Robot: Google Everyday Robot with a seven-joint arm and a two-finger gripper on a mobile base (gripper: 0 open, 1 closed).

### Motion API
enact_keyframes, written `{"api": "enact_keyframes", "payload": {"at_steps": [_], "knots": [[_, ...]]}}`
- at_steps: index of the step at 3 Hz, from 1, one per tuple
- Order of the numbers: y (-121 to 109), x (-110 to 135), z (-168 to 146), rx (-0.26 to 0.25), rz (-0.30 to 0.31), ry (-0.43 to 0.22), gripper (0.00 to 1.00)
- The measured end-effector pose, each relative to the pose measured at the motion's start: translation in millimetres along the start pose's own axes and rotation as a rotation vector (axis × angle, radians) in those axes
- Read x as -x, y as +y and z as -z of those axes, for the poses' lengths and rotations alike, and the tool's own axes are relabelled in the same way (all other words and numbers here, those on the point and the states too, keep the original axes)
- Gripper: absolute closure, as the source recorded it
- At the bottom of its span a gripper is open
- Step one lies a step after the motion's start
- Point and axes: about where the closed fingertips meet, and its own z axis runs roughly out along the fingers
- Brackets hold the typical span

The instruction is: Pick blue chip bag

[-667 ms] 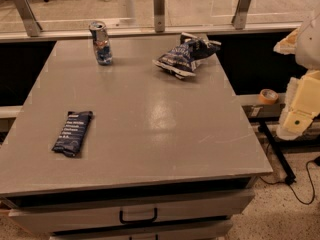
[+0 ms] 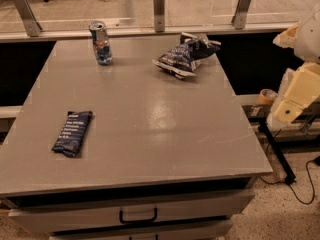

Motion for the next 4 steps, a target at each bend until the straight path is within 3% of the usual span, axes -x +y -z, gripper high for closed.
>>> {"api": "enact_keyframes", "payload": {"at_steps": [2,3,4], "knots": [[-83,32,-56,-0.076,-0.183,-0.314,0.00],[-113,35,-98,-0.112,-0.277,-0.412,0.00],[-151,56,-124,-0.197,-0.361,-0.478,0.00]]}}
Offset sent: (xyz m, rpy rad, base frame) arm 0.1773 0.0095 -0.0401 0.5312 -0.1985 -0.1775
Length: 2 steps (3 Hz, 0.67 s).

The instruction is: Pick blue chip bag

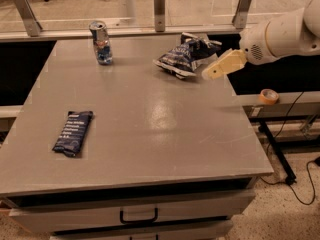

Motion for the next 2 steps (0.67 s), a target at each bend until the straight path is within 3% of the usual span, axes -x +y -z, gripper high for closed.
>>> {"api": "enact_keyframes", "payload": {"at_steps": [2], "knots": [[3,8,-13,0.016,0.014,-0.020,0.00]]}}
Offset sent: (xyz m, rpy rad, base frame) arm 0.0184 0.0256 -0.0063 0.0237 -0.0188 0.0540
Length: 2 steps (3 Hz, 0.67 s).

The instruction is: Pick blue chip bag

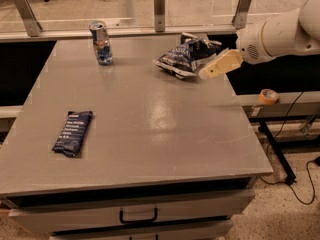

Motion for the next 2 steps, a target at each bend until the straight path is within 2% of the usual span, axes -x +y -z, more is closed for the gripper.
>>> {"api": "enact_keyframes", "payload": {"at_steps": [1,2], "knots": [[14,15,-47,0.018,0.022,-0.012,0.00],[20,21,-87,0.006,0.006,-0.007,0.00]]}}
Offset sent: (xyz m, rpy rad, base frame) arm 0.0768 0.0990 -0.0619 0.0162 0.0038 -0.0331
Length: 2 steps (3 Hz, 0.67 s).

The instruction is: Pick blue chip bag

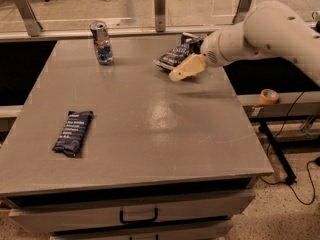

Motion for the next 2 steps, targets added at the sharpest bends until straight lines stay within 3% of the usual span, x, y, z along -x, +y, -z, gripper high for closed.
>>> {"api": "enact_keyframes", "payload": {"at_steps": [1,2], "knots": [[8,5,-26,-0.011,-0.026,0.006,0.00],[14,6,-41,-0.013,-0.041,0.014,0.18]]}}
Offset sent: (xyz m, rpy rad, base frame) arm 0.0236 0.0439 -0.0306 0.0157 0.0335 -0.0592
